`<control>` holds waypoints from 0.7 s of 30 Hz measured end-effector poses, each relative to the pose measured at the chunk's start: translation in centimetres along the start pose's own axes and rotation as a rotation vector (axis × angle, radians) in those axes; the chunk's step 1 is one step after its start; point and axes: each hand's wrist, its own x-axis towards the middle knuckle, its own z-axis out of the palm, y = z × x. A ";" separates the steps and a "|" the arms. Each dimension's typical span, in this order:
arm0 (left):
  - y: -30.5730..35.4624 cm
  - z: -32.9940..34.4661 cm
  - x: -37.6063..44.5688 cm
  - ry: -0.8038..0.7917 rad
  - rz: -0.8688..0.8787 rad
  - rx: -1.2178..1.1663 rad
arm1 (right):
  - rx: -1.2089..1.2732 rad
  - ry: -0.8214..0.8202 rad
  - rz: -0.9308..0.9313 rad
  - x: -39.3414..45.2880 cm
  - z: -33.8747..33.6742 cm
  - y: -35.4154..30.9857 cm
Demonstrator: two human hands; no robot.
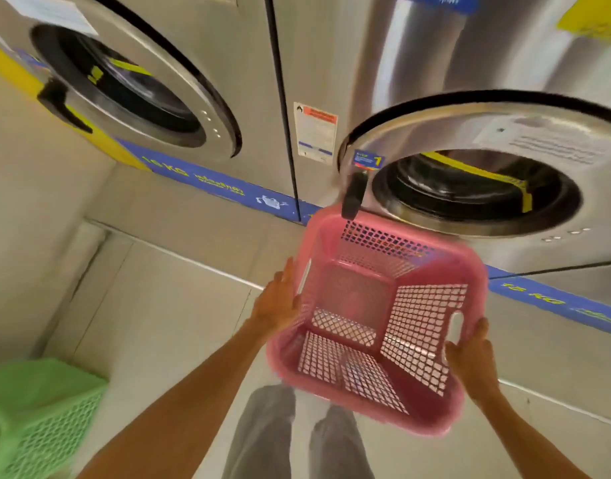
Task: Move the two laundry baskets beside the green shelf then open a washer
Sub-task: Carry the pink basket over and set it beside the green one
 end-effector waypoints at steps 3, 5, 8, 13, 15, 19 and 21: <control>0.1 1.5 1.4 0.093 0.033 -0.105 | -0.070 0.055 -0.056 1.3 1.3 1.6; -0.1 2.2 1.6 0.130 0.028 -0.132 | -0.105 0.068 -0.096 1.6 1.7 2.3; -1.4 2.8 0.1 0.164 -0.004 -0.156 | -0.139 0.053 -0.161 1.3 1.8 2.5; -6.4 2.9 -6.4 0.214 -0.161 -0.177 | -0.208 -0.058 -0.288 -1.0 3.3 -0.5; -9.3 2.6 -9.7 0.240 -0.261 -0.240 | -0.227 -0.110 -0.347 -2.8 4.7 -2.9; -16.3 2.2 -16.7 0.288 -0.500 -0.276 | -0.234 -0.190 -0.543 -8.2 8.7 -9.4; -19.6 1.9 -20.3 0.332 -0.602 -0.321 | -0.241 -0.238 -0.663 -11.4 10.7 -13.2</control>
